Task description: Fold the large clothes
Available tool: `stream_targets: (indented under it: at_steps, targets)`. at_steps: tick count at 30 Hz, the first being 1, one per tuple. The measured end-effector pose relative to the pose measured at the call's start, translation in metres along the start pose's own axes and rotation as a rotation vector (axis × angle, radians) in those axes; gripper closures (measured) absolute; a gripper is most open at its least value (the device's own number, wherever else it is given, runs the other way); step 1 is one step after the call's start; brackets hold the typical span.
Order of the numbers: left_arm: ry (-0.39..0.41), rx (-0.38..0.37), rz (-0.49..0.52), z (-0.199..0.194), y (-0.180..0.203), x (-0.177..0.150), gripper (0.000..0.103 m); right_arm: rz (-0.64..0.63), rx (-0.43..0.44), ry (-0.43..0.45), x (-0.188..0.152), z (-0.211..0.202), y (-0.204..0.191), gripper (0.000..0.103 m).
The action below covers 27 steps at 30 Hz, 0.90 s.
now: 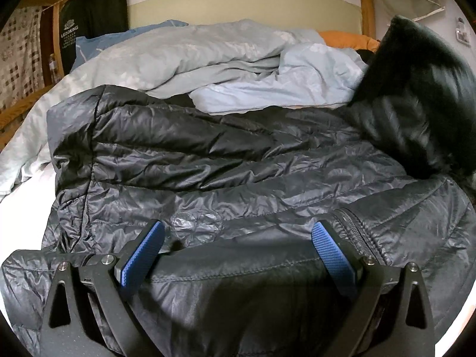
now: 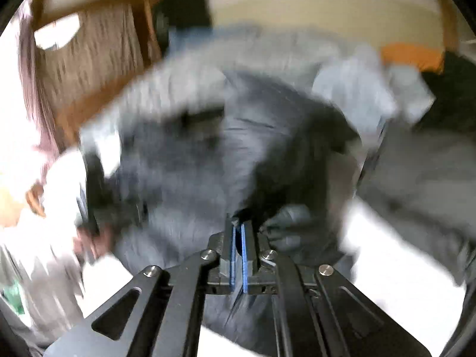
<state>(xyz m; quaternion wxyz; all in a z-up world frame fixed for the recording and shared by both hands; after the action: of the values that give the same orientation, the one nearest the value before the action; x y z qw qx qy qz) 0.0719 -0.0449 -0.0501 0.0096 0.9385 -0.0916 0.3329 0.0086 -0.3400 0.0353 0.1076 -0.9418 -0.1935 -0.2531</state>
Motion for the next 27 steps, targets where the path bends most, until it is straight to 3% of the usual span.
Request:
stream_targets:
  at_steps: [2, 5, 6, 8, 9, 10, 15, 19, 23, 24, 25, 27]
  targets:
    - [0.004, 0.005, 0.003, -0.001, 0.000, -0.001, 0.004, -0.047, -0.053, -0.108, -0.007, 0.030, -0.009, 0.099]
    - [0.009, 0.012, 0.008, -0.002, 0.001, -0.002, 0.004, -0.034, -0.047, -0.086, -0.005, 0.023, -0.010, 0.091]
    - [0.010, 0.012, 0.010, -0.002, 0.002, -0.002, 0.004, -0.025, -0.007, -0.043, -0.002, 0.009, -0.010, 0.082]
    - [0.008, 0.006, 0.009, -0.002, 0.001, -0.002, 0.004, -0.005, 0.036, 0.066, 0.006, -0.016, -0.008, 0.053]
    - [0.005, 0.001, 0.007, -0.002, 0.001, -0.002, 0.004, 0.020, 0.027, 0.133, 0.013, -0.029, -0.004, 0.032]
    - [0.001, -0.004, 0.006, -0.001, 0.000, -0.002, 0.004, 0.054, 0.008, 0.184, 0.019, -0.039, 0.003, 0.031]
    - [-0.017, -0.042, -0.006, 0.002, -0.005, -0.001, 0.004, 0.291, 0.048, 0.209, 0.056, -0.032, 0.059, 0.031]
    - [-0.027, -0.039, -0.001, 0.004, -0.003, -0.001, 0.004, 0.491, 0.277, 0.067, 0.086, 0.031, 0.114, 0.031]
    - [-0.030, -0.043, -0.001, 0.004, -0.003, -0.001, 0.004, 0.602, 0.350, -0.067, 0.106, 0.096, 0.123, 0.031]
    - [-0.031, -0.044, -0.001, 0.004, -0.003, -0.001, 0.004, 0.619, 0.363, -0.086, 0.107, 0.108, 0.124, 0.041]
    - [-0.032, -0.044, -0.001, 0.005, -0.002, 0.000, 0.004, 0.626, 0.373, -0.082, 0.103, 0.114, 0.122, 0.067]
    - [-0.033, -0.047, 0.000, 0.006, -0.003, 0.000, 0.004, 0.601, 0.345, -0.037, 0.102, 0.111, 0.119, 0.099]
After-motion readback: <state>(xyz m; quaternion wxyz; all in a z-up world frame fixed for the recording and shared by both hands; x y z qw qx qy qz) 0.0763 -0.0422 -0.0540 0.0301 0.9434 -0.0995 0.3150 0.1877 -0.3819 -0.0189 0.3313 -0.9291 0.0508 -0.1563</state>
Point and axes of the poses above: each gripper's, at about its wrist camera, not at the fingertips, and z roughly the way its jaws point, y to its right, x to its top, the point moved 2 cm from there along z, roughly the way its jaws point, and after that the axes turned 14 degrees about -y, right-handed, at the moved point
